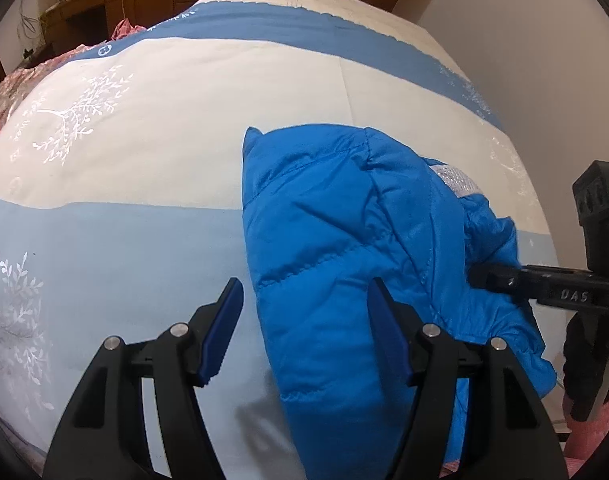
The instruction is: Fold large clothes
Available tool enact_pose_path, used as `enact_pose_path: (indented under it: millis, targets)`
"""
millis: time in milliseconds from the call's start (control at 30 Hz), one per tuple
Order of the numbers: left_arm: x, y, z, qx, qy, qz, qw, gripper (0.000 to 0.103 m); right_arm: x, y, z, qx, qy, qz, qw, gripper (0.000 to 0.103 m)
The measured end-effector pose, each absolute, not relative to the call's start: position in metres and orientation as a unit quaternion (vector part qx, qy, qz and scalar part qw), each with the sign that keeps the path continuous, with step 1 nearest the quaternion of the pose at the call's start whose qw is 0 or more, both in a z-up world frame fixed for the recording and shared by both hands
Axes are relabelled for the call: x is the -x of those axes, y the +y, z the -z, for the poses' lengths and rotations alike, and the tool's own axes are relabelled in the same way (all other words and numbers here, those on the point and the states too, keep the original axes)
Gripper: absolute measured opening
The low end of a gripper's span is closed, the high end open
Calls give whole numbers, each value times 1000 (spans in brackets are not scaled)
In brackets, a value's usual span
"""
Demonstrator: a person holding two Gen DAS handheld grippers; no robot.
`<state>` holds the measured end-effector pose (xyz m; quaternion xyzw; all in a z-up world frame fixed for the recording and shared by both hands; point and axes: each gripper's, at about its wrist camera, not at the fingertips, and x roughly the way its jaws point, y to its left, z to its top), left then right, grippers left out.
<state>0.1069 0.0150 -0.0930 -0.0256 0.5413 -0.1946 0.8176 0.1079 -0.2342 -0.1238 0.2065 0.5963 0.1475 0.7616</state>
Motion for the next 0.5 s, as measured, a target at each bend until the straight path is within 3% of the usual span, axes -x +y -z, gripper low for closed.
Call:
enact_pose_path:
  millis: [500]
  targets:
    - [-66, -37, 43, 23, 486, 279, 828, 64, -49, -279, 31, -197, 503, -156, 827, 12]
